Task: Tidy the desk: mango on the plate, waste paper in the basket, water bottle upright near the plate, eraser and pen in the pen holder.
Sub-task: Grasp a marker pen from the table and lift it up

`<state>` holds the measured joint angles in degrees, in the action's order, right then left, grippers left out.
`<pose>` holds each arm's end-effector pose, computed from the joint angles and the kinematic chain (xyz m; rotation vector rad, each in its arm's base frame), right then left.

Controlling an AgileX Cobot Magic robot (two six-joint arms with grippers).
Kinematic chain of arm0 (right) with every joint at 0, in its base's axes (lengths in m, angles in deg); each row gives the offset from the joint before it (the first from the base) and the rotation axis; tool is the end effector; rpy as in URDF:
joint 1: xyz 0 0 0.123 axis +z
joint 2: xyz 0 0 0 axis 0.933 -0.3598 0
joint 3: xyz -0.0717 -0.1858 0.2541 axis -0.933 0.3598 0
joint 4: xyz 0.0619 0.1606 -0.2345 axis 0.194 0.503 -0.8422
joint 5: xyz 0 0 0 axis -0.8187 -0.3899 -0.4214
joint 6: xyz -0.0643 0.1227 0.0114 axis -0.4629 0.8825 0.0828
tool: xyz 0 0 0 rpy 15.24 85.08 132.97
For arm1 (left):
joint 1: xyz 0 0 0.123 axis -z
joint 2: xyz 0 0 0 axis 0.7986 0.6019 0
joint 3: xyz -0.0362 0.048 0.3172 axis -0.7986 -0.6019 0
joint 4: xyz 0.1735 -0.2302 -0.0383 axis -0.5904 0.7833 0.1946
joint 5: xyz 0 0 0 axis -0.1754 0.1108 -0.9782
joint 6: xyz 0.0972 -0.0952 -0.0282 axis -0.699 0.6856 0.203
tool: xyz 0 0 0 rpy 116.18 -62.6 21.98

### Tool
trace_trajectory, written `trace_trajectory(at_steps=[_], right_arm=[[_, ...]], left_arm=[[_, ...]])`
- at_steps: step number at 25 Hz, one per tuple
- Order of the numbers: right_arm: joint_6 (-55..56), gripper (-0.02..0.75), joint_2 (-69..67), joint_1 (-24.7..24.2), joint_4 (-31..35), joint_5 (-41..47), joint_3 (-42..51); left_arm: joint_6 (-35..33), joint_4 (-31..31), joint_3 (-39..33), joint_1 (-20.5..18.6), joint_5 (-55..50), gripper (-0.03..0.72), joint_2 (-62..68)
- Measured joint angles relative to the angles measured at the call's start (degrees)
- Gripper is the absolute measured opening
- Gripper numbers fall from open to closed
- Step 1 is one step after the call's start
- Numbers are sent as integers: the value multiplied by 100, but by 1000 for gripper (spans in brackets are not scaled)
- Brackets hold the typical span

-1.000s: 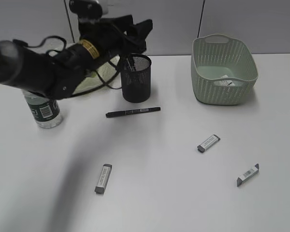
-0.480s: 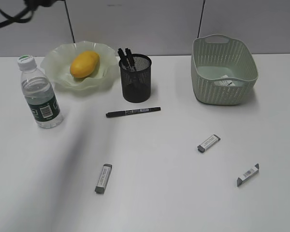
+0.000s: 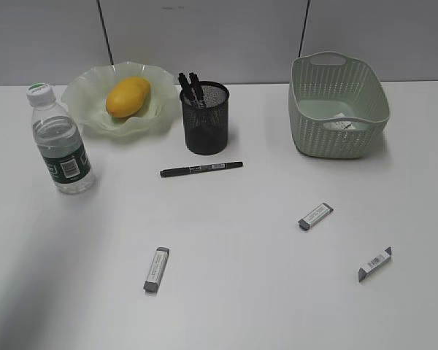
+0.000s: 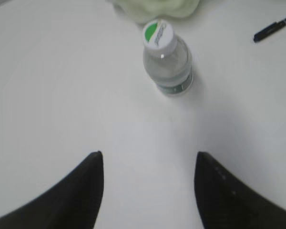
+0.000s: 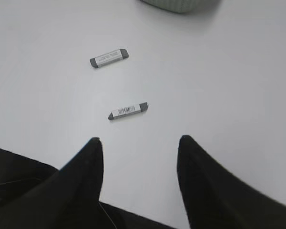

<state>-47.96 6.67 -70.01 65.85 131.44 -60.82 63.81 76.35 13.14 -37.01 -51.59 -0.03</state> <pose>0.1483 0.0266 0.3220 -0.3626 2.3434 0.1294 0.2963 -0.0643 0.3523 0.4926 2.5200 0.1342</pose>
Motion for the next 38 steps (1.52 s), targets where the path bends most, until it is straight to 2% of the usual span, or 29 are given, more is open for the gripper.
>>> trace_trajectory(at_steps=[2,5,8,14,20,22,25,30,34,38], right_arm=[[-398,417,-585,105,138,-51,-336],[-927,418,-1477,445,140,-71,-923],[-1318,417,-2298,891,129,-75,-1558],[-2256,403,-3886,1708,165,-211,-2827],[-4082,375,-5106,2575,258,-605,-3721],[-4326,361,-5505,2741,322,-681,-3940],[-4449,344,-6164,2828,558,-635,-4340],[-4754,340,-7304,2828,512,-61,-5253],[-5002,340,-7945,2828,512,42,-5813],[-5223,340,-8320,2828,512,49,-5938]], left_arm=[[-427,519,-98,-522,-177,460,-142],[-705,888,-320,-1214,-223,460,-595],[-761,944,-698,-1537,-200,460,-1206],[-766,1057,-1729,-1577,-162,460,-2767],[-766,1769,-2903,-1577,-72,460,-4007],[-731,1890,-3261,-1577,-151,460,-4449],[-580,1854,-3594,-1577,-492,459,-4970],[-235,1703,-3663,-1577,-722,456,-5647],[-160,1624,-3712,-1577,-554,457,-6127],[-141,1581,-3892,-1577,-197,457,-6794]])
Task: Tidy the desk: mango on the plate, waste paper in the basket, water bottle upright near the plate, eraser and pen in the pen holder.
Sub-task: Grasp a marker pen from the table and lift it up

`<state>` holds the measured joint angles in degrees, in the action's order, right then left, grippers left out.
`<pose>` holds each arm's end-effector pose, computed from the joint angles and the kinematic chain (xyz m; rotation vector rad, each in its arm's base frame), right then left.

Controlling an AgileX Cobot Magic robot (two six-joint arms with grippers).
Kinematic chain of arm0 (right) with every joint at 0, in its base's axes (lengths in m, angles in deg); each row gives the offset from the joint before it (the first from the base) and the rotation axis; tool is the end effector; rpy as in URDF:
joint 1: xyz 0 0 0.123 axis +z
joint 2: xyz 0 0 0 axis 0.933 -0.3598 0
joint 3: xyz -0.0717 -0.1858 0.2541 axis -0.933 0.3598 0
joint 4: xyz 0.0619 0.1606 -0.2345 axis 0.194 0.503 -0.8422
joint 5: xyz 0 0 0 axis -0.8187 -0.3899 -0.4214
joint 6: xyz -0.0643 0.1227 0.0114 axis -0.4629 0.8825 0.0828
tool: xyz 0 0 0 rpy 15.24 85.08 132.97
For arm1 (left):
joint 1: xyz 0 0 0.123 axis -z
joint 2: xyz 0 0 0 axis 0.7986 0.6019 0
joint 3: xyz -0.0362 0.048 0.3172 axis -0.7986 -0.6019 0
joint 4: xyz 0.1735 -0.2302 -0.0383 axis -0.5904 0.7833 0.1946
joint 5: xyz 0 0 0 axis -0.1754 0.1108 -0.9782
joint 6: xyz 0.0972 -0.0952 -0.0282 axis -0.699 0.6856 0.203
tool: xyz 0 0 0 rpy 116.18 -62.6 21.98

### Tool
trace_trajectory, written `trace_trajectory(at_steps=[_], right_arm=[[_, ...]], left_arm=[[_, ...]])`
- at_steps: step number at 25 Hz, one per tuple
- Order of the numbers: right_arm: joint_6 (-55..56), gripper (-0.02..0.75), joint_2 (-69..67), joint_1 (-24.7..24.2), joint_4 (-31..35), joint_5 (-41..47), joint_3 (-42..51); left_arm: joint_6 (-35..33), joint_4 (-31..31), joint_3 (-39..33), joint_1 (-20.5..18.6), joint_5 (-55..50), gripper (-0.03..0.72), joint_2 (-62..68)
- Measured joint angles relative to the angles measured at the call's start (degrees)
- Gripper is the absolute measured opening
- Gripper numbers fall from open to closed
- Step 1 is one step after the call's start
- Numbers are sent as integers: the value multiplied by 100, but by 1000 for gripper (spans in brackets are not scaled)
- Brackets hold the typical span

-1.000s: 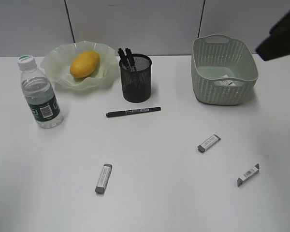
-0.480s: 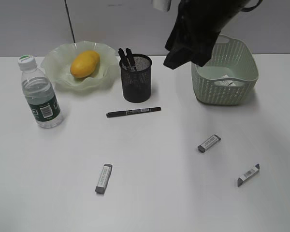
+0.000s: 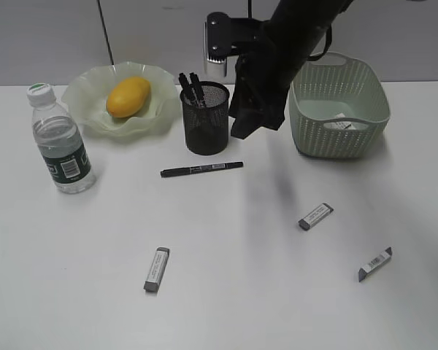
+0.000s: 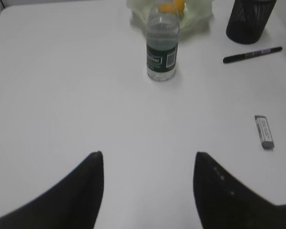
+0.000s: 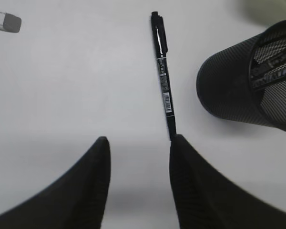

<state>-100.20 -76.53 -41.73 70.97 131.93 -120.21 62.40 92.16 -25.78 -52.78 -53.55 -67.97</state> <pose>0.4544 0.2780 0.1994 -1.9822 1.8682 0.2324 0.0414 -0.0138 0.2805 0.1022 2.1046 -0.0832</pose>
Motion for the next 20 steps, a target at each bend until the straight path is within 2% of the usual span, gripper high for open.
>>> trace_trajectory(at_steps=[8,20], right_arm=[[-541,340,-523,129,33,-547,-138],[-571,337,-1614,333,191,-642,-994]], left_arm=[[6,-12,-11,0,38,445,-481],[17,-12,-11,0,38,439,-481]])
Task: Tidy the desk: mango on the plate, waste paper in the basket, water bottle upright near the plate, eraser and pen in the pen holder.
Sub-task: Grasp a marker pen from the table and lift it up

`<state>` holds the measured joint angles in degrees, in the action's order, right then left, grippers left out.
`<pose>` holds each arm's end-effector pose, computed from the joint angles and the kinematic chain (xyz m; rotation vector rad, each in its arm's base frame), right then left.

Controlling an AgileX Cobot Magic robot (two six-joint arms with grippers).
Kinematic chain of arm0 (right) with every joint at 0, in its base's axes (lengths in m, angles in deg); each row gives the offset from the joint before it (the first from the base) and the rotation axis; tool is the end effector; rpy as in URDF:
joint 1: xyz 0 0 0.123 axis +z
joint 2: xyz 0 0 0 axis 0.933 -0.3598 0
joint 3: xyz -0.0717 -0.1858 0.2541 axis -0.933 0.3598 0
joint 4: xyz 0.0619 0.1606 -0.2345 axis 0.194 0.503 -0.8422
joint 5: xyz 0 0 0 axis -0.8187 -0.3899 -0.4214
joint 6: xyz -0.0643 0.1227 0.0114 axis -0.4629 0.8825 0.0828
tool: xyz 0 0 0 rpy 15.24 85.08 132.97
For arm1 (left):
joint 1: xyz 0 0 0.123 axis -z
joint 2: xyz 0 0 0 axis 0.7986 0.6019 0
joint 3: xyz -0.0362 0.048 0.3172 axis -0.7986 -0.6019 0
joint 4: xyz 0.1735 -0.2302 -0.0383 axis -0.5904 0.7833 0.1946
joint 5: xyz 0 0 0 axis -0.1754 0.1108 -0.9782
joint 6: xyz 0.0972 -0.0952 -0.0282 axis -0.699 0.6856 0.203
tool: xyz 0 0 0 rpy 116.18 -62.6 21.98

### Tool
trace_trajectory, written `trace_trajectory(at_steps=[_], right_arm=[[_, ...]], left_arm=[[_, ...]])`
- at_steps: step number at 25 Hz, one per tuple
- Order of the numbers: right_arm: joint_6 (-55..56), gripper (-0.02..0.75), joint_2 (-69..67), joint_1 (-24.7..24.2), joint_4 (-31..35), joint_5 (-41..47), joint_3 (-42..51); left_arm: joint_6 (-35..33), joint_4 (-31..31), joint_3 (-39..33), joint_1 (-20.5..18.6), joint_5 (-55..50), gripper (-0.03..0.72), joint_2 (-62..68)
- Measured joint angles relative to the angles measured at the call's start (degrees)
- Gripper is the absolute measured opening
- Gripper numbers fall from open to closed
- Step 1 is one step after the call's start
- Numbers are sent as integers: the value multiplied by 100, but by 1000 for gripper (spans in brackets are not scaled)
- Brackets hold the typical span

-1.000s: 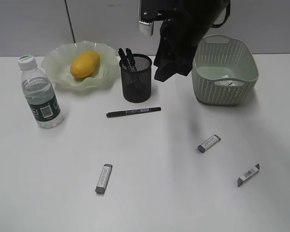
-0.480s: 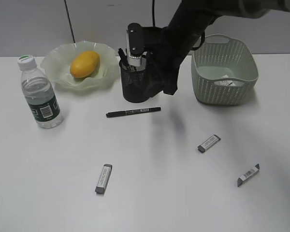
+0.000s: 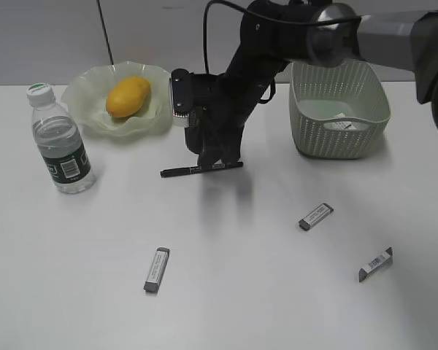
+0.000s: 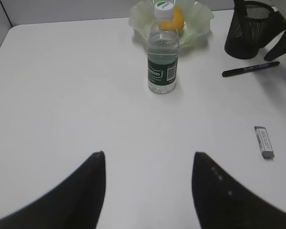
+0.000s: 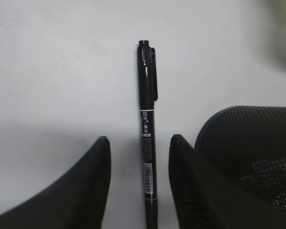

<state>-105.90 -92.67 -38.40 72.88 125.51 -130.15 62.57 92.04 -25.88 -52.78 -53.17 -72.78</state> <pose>0.4861 0.3331 0.1037 -2.0700 1.7526 0.2341 0.0286 -0.0134 0.2836 0.0998 2.0162 -0.0771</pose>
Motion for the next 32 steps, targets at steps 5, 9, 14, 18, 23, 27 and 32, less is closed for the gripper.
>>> trace_trajectory(at_steps=[5,9,14,18,23,27,32], right_arm=[[0,333,-205,0,0,-51,-12],[-8,333,-305,0,93,-191,-107],[-14,333,-380,0,299,-253,-191],[-14,333,-380,0,262,-132,-201],[26,333,-254,11,-155,139,-188],[116,333,82,11,-361,52,-183],[239,333,283,11,-323,141,-337]], left_arm=[[0,0,0,0,0,436,0],[0,0,0,0,0,436,0],[0,0,0,0,0,435,0],[0,0,0,0,0,435,0],[0,0,0,0,0,435,0],[0,0,0,0,0,435,0],[0,0,0,0,0,435,0]])
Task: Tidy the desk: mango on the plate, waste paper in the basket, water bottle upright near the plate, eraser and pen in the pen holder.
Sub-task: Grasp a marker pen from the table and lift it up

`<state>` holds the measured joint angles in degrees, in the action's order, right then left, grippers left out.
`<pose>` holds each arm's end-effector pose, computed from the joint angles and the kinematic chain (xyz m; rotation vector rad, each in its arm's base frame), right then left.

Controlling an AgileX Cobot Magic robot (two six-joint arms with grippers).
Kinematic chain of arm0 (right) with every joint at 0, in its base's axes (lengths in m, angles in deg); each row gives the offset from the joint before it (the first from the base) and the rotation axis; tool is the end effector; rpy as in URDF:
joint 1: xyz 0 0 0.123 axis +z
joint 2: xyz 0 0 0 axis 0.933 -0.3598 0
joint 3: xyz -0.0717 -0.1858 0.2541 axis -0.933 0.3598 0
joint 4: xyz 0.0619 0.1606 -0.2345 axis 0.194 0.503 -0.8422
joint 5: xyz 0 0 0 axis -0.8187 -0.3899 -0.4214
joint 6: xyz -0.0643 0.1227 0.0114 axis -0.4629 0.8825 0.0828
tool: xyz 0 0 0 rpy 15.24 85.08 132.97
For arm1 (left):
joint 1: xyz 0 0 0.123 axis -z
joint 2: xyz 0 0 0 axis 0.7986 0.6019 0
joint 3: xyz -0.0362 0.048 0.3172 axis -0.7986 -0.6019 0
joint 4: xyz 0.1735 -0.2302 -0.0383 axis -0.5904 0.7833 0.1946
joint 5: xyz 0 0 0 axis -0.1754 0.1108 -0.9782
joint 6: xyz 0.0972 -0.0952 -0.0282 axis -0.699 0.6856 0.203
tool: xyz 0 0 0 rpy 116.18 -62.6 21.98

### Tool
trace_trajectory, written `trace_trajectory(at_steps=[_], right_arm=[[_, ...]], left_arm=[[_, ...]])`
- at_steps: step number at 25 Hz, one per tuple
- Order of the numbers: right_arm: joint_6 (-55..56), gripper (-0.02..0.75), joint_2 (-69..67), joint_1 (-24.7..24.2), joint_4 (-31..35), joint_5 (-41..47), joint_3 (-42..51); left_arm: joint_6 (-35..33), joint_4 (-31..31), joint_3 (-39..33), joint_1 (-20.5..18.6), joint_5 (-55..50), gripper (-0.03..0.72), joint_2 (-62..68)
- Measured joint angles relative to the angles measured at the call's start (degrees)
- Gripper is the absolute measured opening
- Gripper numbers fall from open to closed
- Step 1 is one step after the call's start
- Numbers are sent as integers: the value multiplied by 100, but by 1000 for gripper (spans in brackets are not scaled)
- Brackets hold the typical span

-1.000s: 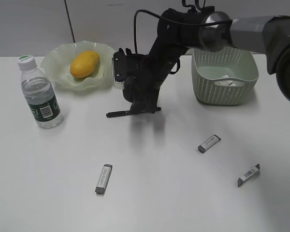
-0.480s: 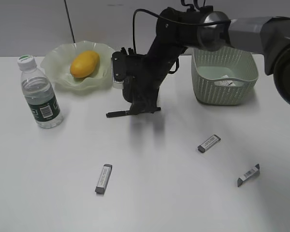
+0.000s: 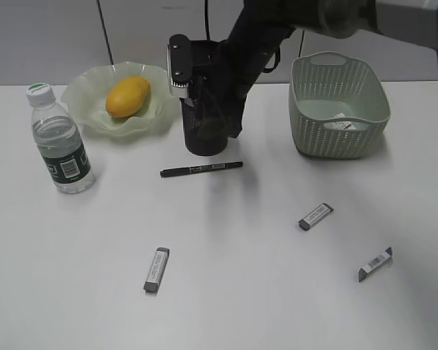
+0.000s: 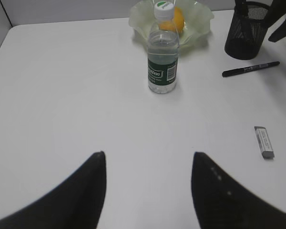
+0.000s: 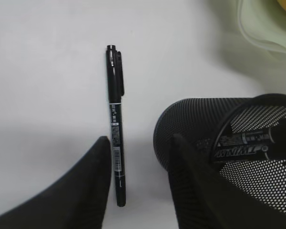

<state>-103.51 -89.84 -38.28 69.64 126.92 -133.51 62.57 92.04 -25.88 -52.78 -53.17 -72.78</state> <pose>0.4943 0.3334 0.1494 -2.0360 1.7121 0.1490 0.0286 -0.0134 0.2836 0.0998 2.0162 -0.0771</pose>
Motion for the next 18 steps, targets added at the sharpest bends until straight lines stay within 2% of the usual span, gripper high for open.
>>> trace_trajectory(at_steps=[7,9,13,18], right_arm=[[28,333,228,183,-21,532,-17],[28,333,246,314,-246,534,-24],[28,333,246,596,-901,279,-24],[28,333,160,684,-982,-139,-24]], left_arm=[[0,0,0,0,0,435,0],[0,0,0,0,0,435,0],[0,0,0,0,0,433,0],[0,0,0,0,0,428,0]])
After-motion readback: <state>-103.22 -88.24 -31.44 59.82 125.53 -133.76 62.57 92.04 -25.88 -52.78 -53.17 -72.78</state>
